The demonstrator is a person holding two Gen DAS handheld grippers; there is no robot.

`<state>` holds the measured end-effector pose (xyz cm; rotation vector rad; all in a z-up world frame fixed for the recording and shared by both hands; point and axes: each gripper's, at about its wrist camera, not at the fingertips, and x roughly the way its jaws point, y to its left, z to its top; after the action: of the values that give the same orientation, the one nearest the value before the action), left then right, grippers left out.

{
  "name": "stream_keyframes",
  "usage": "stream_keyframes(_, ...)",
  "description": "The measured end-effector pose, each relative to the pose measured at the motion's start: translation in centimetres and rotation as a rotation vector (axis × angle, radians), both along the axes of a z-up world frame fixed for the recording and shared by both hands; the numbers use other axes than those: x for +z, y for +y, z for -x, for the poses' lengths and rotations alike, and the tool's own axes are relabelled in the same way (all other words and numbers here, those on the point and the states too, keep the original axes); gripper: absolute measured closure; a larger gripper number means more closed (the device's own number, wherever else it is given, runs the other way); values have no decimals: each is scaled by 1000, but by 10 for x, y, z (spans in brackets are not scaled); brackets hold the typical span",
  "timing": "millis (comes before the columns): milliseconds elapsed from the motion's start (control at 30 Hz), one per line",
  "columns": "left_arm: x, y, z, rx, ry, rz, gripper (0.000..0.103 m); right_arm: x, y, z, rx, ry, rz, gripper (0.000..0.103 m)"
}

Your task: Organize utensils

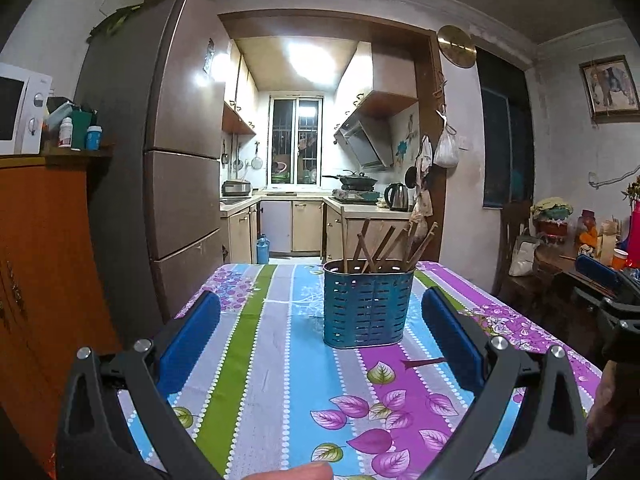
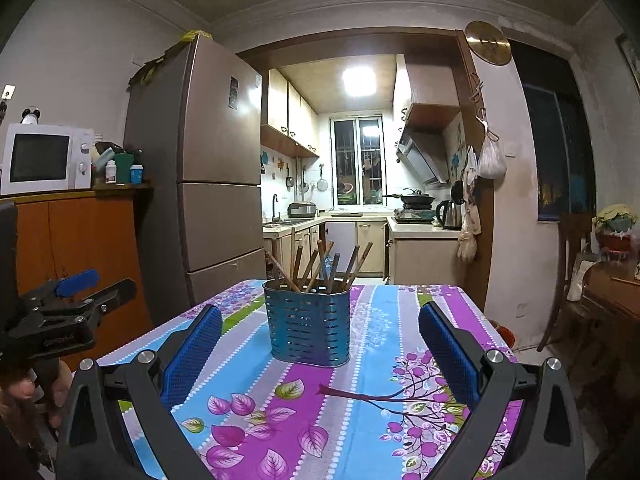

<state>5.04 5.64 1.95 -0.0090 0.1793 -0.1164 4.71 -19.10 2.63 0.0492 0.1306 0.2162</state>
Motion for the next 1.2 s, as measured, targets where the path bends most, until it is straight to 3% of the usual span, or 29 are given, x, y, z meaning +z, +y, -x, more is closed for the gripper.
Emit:
stream_keyframes(600, -12, -12, 34, -35, -34, -7, 6, -8, 3, 37, -32, -53, -13, 5)
stream_keyframes(1200, -21, -9, 116, -58, -54, -12, 6, -26, 11, 146, -44, -71, 1, 5)
